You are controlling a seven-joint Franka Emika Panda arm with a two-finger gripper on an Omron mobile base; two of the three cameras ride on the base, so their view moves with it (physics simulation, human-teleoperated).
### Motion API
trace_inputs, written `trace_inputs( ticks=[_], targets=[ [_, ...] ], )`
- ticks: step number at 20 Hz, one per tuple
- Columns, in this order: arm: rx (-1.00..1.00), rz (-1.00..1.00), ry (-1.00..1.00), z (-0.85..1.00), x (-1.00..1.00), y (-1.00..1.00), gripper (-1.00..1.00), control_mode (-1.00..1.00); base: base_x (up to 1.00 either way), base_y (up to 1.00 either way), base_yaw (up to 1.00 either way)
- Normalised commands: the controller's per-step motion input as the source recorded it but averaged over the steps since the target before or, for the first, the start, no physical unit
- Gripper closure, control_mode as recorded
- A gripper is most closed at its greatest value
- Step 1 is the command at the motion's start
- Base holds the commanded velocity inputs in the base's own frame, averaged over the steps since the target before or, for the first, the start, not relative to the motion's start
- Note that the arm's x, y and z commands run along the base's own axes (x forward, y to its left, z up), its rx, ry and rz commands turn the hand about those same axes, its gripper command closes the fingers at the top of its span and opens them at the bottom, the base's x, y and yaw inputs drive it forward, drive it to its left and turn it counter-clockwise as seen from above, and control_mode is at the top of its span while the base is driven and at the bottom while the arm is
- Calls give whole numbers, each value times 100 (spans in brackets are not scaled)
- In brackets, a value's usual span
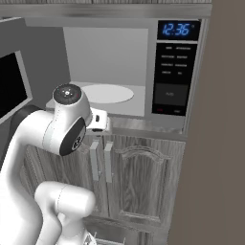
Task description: Place the sponge inside the microwave to prepare for sanitizing.
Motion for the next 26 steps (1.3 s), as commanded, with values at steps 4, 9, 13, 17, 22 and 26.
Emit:
trace_inputs(
  ticks=[4, 9, 13, 17, 22, 26],
  targets=[
    [0, 0, 0, 0, 0, 0, -100, -100, 0, 0, 0],
    [0, 0, 0, 0, 0, 0, -100, -100, 0, 0, 0],
    [0, 0, 0, 0, 0, 0, -100, -100, 0, 0, 0],
    [0, 0, 0, 0, 0, 0, -100, -100, 0, 0, 0],
    [0, 0, 0, 0, 0, 0, -100, -100, 0, 0, 0],
    [0, 0, 0, 0, 0, 0, -100, -100, 0, 0, 0]
  ],
)
